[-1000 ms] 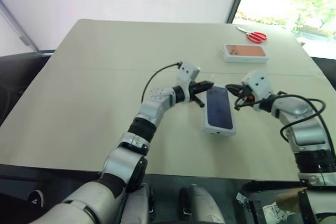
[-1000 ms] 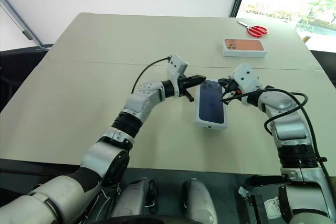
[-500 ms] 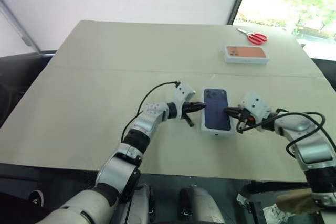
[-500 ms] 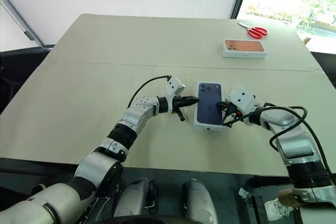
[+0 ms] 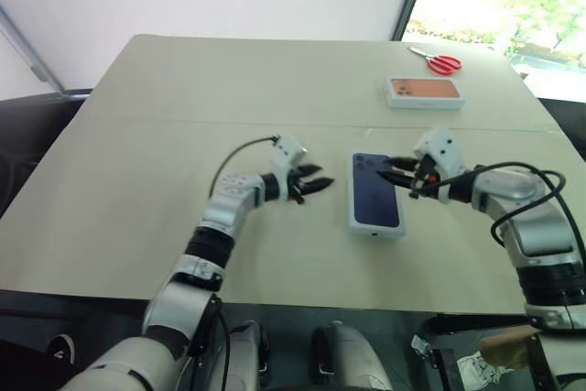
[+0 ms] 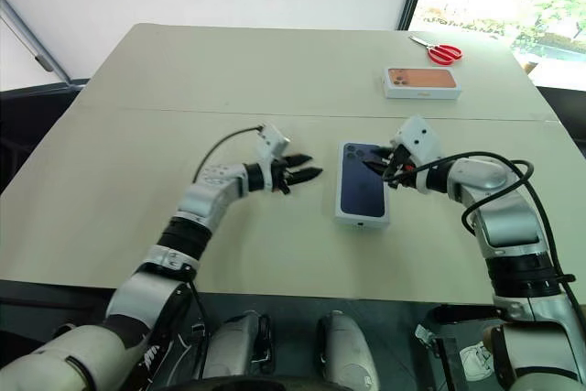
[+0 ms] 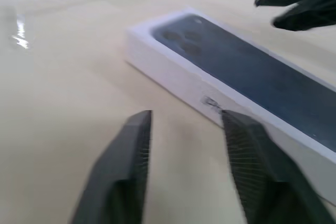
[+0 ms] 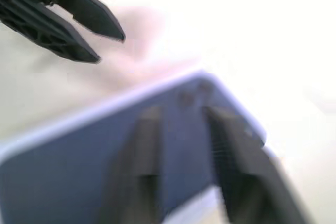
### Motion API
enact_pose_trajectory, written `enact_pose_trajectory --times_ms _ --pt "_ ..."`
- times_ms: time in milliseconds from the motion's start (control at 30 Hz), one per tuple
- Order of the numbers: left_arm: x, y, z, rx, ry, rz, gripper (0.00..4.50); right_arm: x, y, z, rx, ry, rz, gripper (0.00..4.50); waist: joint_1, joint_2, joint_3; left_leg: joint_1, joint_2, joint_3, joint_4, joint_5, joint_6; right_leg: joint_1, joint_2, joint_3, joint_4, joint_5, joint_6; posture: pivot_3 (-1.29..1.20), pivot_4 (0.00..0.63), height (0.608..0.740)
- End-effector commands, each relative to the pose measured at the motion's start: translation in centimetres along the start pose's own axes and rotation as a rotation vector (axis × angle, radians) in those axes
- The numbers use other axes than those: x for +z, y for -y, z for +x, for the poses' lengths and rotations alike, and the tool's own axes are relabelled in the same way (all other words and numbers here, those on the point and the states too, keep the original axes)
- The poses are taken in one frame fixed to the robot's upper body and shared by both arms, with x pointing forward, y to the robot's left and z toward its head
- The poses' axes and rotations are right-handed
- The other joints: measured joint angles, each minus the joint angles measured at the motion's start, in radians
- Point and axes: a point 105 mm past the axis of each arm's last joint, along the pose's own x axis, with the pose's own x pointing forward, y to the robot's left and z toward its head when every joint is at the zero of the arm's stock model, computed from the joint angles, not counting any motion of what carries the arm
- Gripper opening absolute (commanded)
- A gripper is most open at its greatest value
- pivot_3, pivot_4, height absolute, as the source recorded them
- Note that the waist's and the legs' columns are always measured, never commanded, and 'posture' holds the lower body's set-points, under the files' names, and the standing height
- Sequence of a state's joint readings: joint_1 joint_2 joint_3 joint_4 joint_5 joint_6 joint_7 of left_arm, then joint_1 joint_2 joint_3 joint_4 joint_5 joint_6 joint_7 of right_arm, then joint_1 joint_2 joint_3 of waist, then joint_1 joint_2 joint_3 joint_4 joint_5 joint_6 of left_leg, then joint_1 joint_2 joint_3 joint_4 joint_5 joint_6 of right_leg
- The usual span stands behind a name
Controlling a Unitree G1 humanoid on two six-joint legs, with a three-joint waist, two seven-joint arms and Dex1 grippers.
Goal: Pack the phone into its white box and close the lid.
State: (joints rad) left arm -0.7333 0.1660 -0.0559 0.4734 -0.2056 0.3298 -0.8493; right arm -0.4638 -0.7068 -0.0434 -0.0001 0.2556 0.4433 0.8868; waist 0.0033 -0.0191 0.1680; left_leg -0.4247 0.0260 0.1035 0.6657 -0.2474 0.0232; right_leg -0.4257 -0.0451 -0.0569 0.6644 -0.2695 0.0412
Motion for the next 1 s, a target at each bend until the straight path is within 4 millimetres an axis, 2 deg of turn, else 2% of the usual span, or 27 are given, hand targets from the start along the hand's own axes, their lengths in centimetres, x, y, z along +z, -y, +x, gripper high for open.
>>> enact_pose_trajectory --times_ms 33,100,133,233,333,533,633,733,867,1000 --pt "2.9 -0.8 -2.1 0.018 0.064 0.074 4.44 1.5 0.8 0.0 -0.019 0.061 -0.01 3.48 0.002 0.0 0.0 0.0 0.0 0.0 0.0 0.0 0.0 0.0 0.0 0.0 0.0 0.0 0.0 0.0 0.15 0.74" --pt "3.8 -1.9 -4.9 0.044 0.091 0.103 4.5 1.7 0.7 0.4 0.002 0.068 -0.033 4.42 0.004 0.0 0.0 0.0 -0.001 0.0 0.0 0.0 0.0 0.0 -0.001 0.0 0.0 0.0 0.0 0.0 0.15 0.74" --pt "4.2 -2.2 -6.0 0.059 0.1 0.125 4.5 1.9 0.7 0.5 0.008 0.074 -0.038 4.47 0.002 0.0 0.0 0.0 -0.001 0.0 0.0 0.0 0.0 0.001 -0.001 0.0 0.0 0.0 0.0 0.0 0.15 0.74" --pt "4.3 -2.7 -8.9 0.084 0.091 0.175 4.5 2.1 0.4 0.2 0.068 0.086 -0.036 4.47 0.001 0.0 0.0 0.0 0.0 0.0 0.0 0.0 0.0 0.0 -0.001 0.0 0.0 0.0 0.0 0.0 0.15 0.74" --pt "3.6 -2.1 -12.2 0.041 0.044 0.135 4.5 1.6 -0.4 -0.8 0.148 0.074 -0.065 4.47 0.001 0.0 0.0 0.0 0.0 0.0 0.0 0.0 0.0 0.0 -0.001 0.0 0.0 0.0 0.0 0.0 0.15 0.74" --pt "1.8 -3.8 -17.5 0.211 -0.063 0.194 4.5 0.5 0.6 -2.1 0.137 0.053 -0.096 4.47 -0.001 0.001 0.0 0.001 0.0 0.0 0.0 0.0 0.0 0.001 -0.003 0.0 0.0 0.0 -0.001 0.0 0.15 0.74" --pt "0.5 -3.5 -20.3 0.238 -0.126 0.188 4.5 -0.9 0.7 -3.4 0.145 0.01 -0.121 4.47 -0.004 0.001 0.0 0.001 0.0 0.0 -0.002 0.0 -0.001 0.0 -0.004 0.0 -0.001 -0.001 -0.002 0.0 0.15 0.74" --pt "-0.5 -3.0 -22.9 0.277 -0.161 0.169 4.5 -2.0 1.8 -5.1 0.111 -0.017 -0.085 4.47 -0.013 0.001 0.001 0.001 -0.001 0.0 -0.002 0.0 -0.001 0.0 -0.005 0.0 -0.001 -0.002 -0.004 0.0 0.15 0.74" --pt "-0.9 -2.8 -25.3 0.348 -0.175 0.188 4.5 -3.1 2.2 -6.8 0.095 -0.049 -0.075 4.47 -0.019 0.003 0.001 0.001 -0.001 0.0 -0.003 -0.001 -0.002 -0.001 -0.008 0.0 -0.001 -0.003 -0.007 0.0 0.15 0.74" --pt "-0.8 -2.8 -26.2 0.373 -0.177 0.195 4.5 -3.0 2.1 -6.8 0.076 -0.025 -0.053 4.47 -0.019 0.003 0.001 0.001 -0.001 0.0 -0.004 -0.002 -0.005 -0.001 -0.008 0.0 -0.001 -0.003 -0.008 0.0 0.15 0.74"
